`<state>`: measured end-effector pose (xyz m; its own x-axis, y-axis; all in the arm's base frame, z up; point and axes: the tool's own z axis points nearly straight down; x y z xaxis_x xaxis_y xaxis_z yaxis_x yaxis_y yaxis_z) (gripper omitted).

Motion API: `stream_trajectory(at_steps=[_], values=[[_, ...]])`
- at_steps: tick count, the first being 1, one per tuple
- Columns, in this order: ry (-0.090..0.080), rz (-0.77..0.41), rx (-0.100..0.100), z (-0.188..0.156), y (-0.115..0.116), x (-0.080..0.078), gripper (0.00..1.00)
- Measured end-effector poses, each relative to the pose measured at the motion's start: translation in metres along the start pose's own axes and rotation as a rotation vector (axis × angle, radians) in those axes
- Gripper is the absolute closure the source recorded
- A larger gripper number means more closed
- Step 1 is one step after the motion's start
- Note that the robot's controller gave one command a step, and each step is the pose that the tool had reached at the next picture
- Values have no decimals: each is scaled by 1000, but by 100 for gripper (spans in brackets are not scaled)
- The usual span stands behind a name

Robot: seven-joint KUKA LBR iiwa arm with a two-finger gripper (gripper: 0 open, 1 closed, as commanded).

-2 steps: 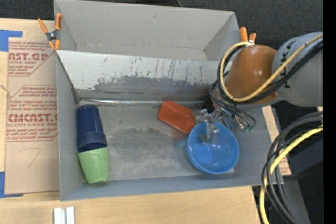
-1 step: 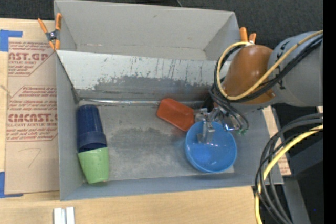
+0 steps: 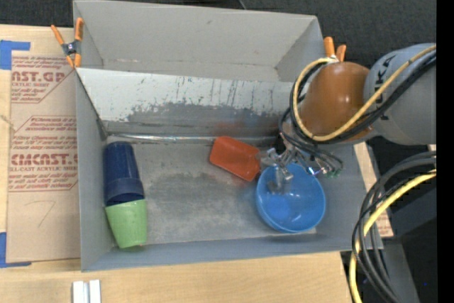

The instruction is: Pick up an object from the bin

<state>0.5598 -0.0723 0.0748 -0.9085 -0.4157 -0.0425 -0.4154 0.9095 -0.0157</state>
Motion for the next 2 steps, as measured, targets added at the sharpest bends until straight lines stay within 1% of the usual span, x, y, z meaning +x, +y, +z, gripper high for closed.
stream_trajectory(at_steps=[1, 2], values=[[2, 129, 0, 0, -1, 0, 100], [-9, -11, 7, 0, 7, -12, 100]])
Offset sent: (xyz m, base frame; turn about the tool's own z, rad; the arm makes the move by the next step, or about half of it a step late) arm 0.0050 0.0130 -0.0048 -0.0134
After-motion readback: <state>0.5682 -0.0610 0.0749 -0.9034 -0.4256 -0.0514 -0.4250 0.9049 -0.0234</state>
